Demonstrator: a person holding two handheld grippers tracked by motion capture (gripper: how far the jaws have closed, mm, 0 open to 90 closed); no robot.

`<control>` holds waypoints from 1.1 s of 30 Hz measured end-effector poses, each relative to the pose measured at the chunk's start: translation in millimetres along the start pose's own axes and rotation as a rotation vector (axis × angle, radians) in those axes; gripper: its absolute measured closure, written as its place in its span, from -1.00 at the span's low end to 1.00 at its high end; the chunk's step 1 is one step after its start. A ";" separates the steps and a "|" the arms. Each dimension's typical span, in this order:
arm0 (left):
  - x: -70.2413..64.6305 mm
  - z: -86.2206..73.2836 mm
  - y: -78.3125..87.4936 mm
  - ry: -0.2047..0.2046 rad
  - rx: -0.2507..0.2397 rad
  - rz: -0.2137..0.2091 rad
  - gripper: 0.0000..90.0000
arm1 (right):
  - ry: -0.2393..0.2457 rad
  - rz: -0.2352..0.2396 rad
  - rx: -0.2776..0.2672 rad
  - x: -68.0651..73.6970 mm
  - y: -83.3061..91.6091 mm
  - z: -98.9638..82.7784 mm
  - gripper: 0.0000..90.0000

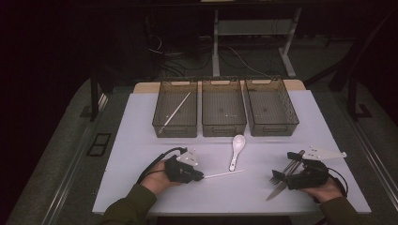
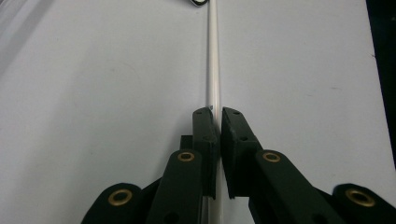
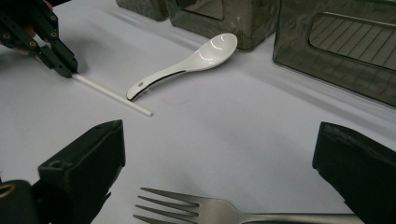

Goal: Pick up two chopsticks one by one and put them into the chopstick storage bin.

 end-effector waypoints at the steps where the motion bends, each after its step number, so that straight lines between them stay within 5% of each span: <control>1: -1.6 0.1 -0.2 -0.004 0.000 0.007 0.87 | 0.001 0.000 0.000 0.0 -0.1 0.0 -0.95; 9: -2.7 0.1 0.4 -0.009 0.001 0.015 0.88 | 0.000 0.000 -0.002 0.2 0.4 0.2 -0.95; 17: 0.4 3.8 16.8 0.056 -0.052 -0.014 0.88 | -0.004 0.000 -0.003 0.0 0.4 0.2 -0.95; 27: 6.8 11.8 41.3 0.121 -0.125 0.038 0.88 | -0.006 0.004 -0.005 0.1 0.4 0.4 -0.95; 33: 11.2 12.9 50.6 0.151 -0.128 0.069 0.88 | -0.002 0.013 -0.009 0.7 0.0 0.4 -0.95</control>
Point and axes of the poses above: each handheld gripper's, and its own axes: y roughly backward along the jaws, z roughly out of its top, x roughly to its left, the point moved 1 cm from there along -y, roughly forward along the jaws
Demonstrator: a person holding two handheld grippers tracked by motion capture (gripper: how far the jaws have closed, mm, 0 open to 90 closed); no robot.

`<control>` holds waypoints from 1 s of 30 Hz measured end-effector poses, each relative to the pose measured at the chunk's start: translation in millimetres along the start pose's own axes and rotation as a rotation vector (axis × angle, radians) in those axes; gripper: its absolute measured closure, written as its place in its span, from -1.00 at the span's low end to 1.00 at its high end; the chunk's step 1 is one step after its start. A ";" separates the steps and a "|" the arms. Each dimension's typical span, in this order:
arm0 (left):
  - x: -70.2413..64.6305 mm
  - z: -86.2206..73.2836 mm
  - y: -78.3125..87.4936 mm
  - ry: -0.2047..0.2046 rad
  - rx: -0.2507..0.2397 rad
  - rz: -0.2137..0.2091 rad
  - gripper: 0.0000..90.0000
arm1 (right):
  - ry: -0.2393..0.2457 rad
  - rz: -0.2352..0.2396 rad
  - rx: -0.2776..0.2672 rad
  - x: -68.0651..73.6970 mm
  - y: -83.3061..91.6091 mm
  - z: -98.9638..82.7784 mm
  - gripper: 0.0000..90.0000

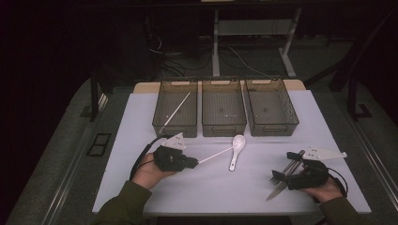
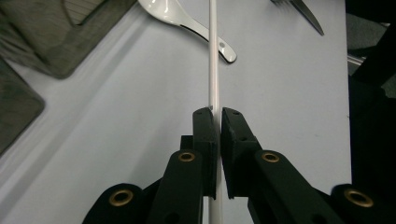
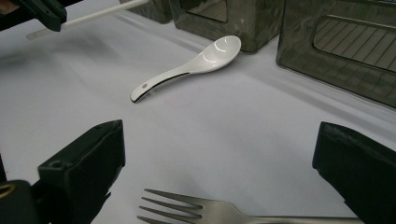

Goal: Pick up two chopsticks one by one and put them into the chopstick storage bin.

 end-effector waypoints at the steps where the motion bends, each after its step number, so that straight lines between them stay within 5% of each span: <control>1: 1.0 0.9 1.8 0.003 -0.004 0.006 0.88 | 0.004 0.000 0.000 0.1 -0.2 0.0 -0.95; 19: 29.0 25.2 25.9 0.026 -0.079 0.087 0.88 | 0.001 0.012 -0.009 1.8 -4.6 -0.3 -0.95; 30: 56.0 48.6 39.2 0.058 -0.129 0.174 0.88 | -0.002 0.009 -0.011 1.5 -3.9 -0.6 -0.95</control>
Point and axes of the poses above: each handheld gripper's, and its own axes: y roughly backward along the jaws, z roughly out of its top, x roughly to its left, the point moved 1 cm from there along -y, roughly forward along the jaws
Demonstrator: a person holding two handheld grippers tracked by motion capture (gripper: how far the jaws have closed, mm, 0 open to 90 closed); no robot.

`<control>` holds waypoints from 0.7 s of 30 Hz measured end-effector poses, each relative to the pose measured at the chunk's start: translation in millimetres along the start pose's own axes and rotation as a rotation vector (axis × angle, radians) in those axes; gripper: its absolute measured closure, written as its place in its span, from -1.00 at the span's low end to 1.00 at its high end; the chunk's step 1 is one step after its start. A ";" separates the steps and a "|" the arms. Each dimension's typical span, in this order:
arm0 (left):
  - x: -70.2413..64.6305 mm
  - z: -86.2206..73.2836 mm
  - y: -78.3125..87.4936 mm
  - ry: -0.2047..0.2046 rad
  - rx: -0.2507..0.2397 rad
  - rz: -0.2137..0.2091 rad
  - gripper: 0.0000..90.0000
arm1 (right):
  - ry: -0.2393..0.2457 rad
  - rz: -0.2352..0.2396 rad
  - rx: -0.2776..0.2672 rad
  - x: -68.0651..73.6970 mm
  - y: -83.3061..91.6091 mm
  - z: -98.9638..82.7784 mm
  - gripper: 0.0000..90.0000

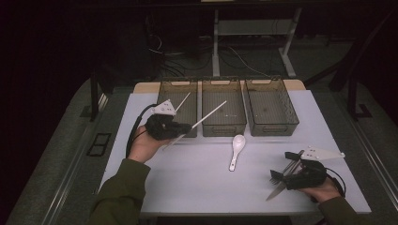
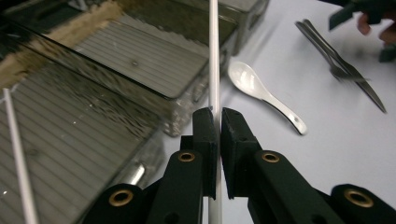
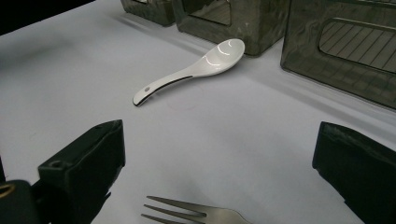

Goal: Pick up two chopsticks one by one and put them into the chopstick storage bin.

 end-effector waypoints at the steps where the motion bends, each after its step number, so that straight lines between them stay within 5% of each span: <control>1: 2.4 2.0 -0.1 0.000 -0.001 0.009 0.88 | -0.001 -0.001 0.000 0.0 0.1 0.0 -0.95; 21: 62.2 27.0 -5.0 0.077 -0.077 0.208 0.87 | -0.001 0.001 -0.007 -0.5 0.8 0.0 -0.95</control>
Point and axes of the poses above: each handheld gripper's, and its own axes: y roughly backward along the jaws, z roughly out of its top, x roughly to its left, the point moved 1 cm from there along -y, roughly forward along the jaws
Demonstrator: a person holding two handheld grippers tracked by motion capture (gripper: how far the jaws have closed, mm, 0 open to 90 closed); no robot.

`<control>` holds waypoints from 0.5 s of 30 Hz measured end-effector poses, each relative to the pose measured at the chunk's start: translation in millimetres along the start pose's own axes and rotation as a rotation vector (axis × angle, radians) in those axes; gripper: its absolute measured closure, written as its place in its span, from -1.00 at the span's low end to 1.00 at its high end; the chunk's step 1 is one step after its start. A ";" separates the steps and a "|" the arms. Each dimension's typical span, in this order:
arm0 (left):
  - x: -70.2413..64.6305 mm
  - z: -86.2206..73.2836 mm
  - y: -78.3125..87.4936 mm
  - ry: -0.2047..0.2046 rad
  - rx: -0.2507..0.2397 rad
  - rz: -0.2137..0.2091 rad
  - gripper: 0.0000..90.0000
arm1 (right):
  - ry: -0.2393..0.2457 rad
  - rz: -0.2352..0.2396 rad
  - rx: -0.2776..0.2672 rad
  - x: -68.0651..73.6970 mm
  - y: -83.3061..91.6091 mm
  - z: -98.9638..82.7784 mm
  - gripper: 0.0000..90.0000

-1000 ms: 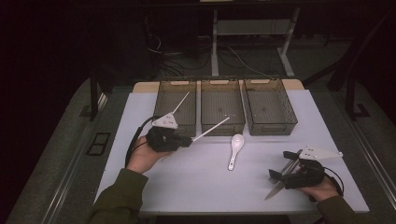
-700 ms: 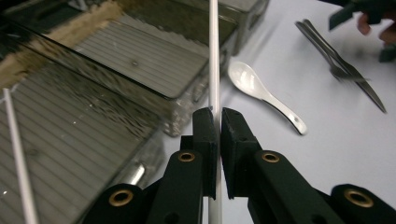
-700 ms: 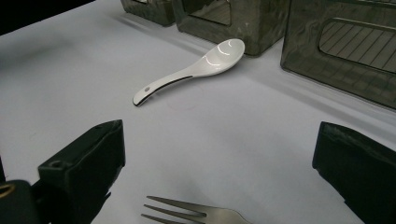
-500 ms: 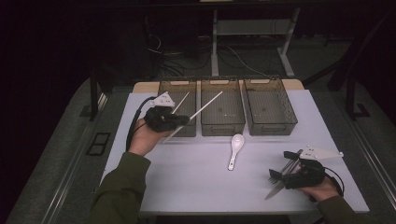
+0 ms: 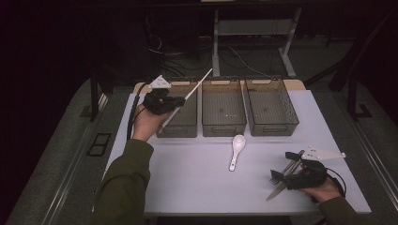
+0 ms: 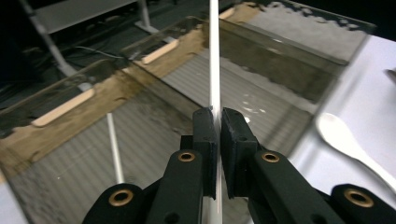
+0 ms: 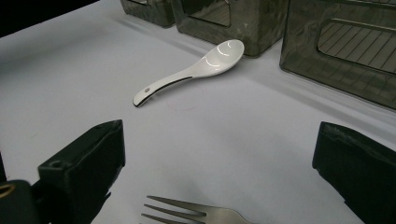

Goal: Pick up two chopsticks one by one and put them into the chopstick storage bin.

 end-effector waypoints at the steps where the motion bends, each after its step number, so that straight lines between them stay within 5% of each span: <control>1: 3.2 -0.7 -1.5 0.006 0.002 0.012 0.87 | 0.000 0.000 0.000 0.0 0.0 0.0 -0.95; 15: 34.4 -21.5 -24.6 0.101 0.047 0.078 0.87 | -0.001 0.000 -0.001 -0.1 0.6 0.0 -0.95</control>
Point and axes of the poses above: each handheld gripper's, and its own axes: y roughly backward along the jaws, z roughly out of its top, x roughly to its left, the point moved 1 cm from there along -y, roughly forward along the jaws
